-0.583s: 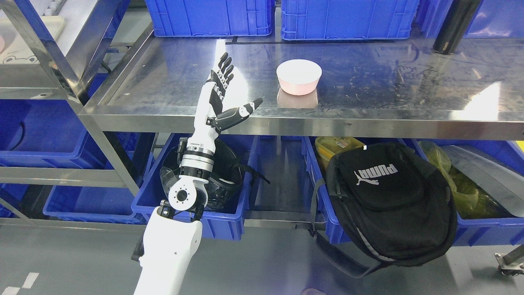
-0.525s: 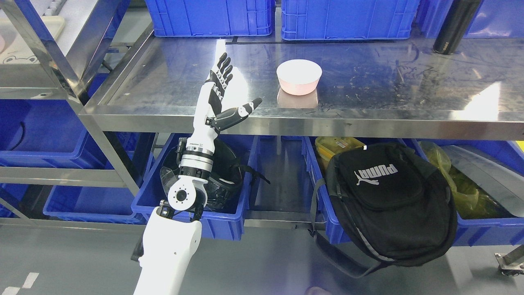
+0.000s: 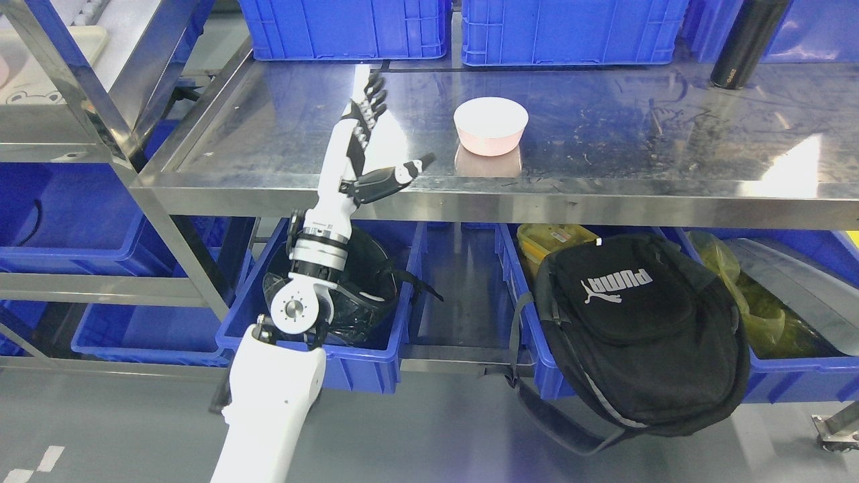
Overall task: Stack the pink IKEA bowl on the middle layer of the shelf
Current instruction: 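Raise the left hand from beside the bins toward the pink bowl, then reach the left hand to the pink bowl's rim on the shelf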
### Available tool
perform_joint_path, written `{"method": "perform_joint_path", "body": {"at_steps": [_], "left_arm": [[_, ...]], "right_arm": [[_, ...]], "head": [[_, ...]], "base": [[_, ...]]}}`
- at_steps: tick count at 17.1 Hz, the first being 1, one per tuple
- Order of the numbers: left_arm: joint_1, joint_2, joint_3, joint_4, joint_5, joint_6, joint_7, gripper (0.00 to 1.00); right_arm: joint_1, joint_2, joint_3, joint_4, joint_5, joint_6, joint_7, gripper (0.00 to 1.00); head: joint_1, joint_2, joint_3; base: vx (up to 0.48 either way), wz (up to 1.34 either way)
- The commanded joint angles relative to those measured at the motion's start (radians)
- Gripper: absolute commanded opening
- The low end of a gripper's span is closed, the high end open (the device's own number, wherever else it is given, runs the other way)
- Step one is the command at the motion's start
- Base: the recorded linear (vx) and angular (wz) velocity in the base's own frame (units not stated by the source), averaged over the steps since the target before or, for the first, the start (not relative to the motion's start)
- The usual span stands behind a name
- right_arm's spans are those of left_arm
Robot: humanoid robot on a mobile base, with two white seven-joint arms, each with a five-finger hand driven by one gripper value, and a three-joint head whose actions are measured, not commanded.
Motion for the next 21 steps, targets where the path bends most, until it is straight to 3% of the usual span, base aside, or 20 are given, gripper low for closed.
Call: {"method": "perform_joint_path", "body": {"at_steps": [1, 4, 7, 12, 17, 19, 21], "left_arm": [[-0.244, 0.080, -0.042, 0.018, -0.410, 0.194, -0.213, 0.99], [-0.381, 0.175, -0.204, 0.034, -0.683, 0.278, -0.270, 0.98], [-0.444, 0.116, -0.275, 0.095, -0.898, 0.270, -0.418, 0.98], [-0.432, 0.092, -0.298, 0.129, -1.016, 0.240, -0.552, 0.99], [-0.415, 0.037, -0.277, 0.190, -1.018, 0.236, -0.557, 1.00], [-0.441, 0.001, -0.263, 0.239, -1.015, 0.230, -0.555, 0.85], [-0.473, 0.001, -0.268, 0.309, -1.014, 0.201, -0.554, 0.80]], "right_arm": [[0.023, -0.017, 0.000, -0.018, 0.000, 0.000, 0.000, 1.00], [0.023, -0.017, 0.000, -0.018, 0.000, 0.000, 0.000, 1.00], [0.023, -0.017, 0.000, -0.018, 0.000, 0.000, 0.000, 1.00], [0.023, -0.017, 0.000, -0.018, 0.000, 0.000, 0.000, 1.00], [0.023, -0.017, 0.000, -0.018, 0.000, 0.000, 0.000, 1.00], [0.023, -0.017, 0.000, -0.018, 0.000, 0.000, 0.000, 1.00], [0.023, -0.017, 0.000, -0.018, 0.000, 0.000, 0.000, 1.00]], "head": [[0.0000, 0.000, 0.000], [0.0000, 0.000, 0.000], [0.0000, 0.000, 0.000], [0.0000, 0.000, 0.000], [0.0000, 0.000, 0.000], [0.0000, 0.000, 0.000], [0.0000, 0.000, 0.000]], "base": [[0.000, 0.00], [0.000, 0.00], [0.000, 0.00], [0.000, 0.00], [0.000, 0.00], [0.000, 0.00], [0.000, 0.00]]}}
